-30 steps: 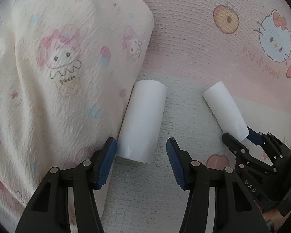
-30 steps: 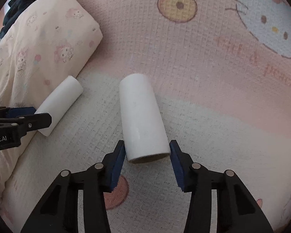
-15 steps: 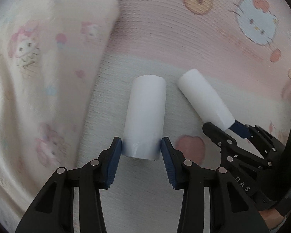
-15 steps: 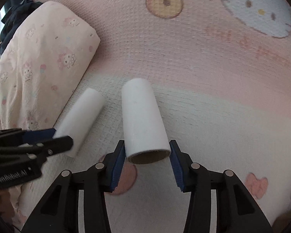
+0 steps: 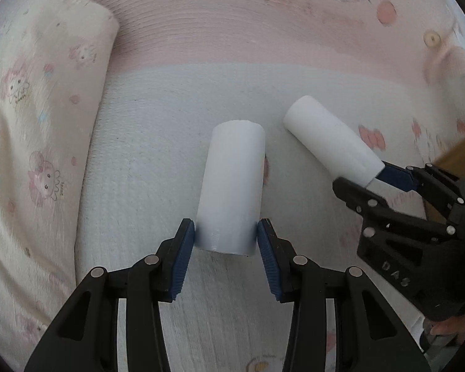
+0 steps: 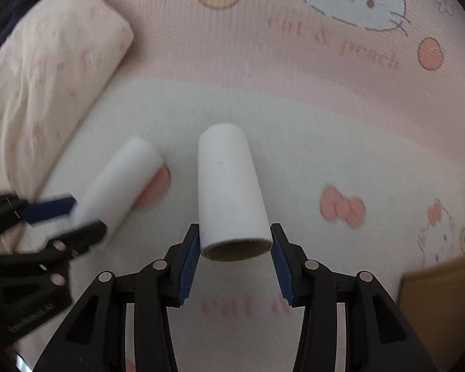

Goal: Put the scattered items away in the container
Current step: 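Lift both held white tubes off the bed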

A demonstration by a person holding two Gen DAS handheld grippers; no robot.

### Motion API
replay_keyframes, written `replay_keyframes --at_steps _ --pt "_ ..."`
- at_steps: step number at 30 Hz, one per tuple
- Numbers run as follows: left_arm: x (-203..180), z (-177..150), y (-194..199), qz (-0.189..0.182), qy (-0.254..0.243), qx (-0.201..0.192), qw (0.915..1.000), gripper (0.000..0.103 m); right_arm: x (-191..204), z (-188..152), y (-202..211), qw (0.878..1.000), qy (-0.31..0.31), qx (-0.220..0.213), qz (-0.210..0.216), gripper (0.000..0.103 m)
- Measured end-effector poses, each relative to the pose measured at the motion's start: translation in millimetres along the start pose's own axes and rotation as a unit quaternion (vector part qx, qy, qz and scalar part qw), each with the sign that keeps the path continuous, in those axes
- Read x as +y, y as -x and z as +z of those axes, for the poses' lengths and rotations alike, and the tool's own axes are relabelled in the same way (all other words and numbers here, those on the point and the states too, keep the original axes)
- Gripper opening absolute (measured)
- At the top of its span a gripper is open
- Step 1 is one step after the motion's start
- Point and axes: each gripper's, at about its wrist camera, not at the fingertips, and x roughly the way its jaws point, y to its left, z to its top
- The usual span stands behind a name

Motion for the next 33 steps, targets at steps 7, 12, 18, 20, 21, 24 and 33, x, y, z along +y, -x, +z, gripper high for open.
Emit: replay_keyframes --at_steps 7,12,18,20,21,24,33 --pt "5.1 -4.4 -5.6 -0.055 0.052 0.007 0.9971 0.048 -10.3 -23.1 -0.2 0.997 -0.05 0.02 0.048 0.043" --pt "5.9 -0.9 -2.4 -0.081 0.067 -0.001 0.9945 0.06 -11.4 -18.9 -0.3 0.997 -0.064 -0.002 0.054 0.054" --pt "2.2 11.5 -10.9 -0.07 0.036 -0.017 0.9968 0.063 -10.4 -12.0 -5.0 0.996 -0.067 -0.012 0.063 0.059" --pt "1.3 15.5 -15.3 -0.085 0.037 -0.017 0.9955 0.063 -7.8 -9.6 -11.0 0.996 -0.065 -0.006 0.059 0.059" --pt "1.3 17.5 -17.3 -0.092 0.041 -0.019 0.9947 0.063 -7.7 -9.5 -12.7 0.996 -0.063 -0.005 0.057 0.059" --pt "6.7 21.6 -28.3 -0.111 0.062 -0.008 0.9918 0.063 -9.1 -10.2 -15.2 0.996 -0.064 -0.001 0.059 0.059" --pt "11.5 22.4 -45.2 -0.142 0.083 0.009 0.9864 0.052 -5.1 2.7 -30.0 0.996 -0.068 0.01 0.058 0.057"
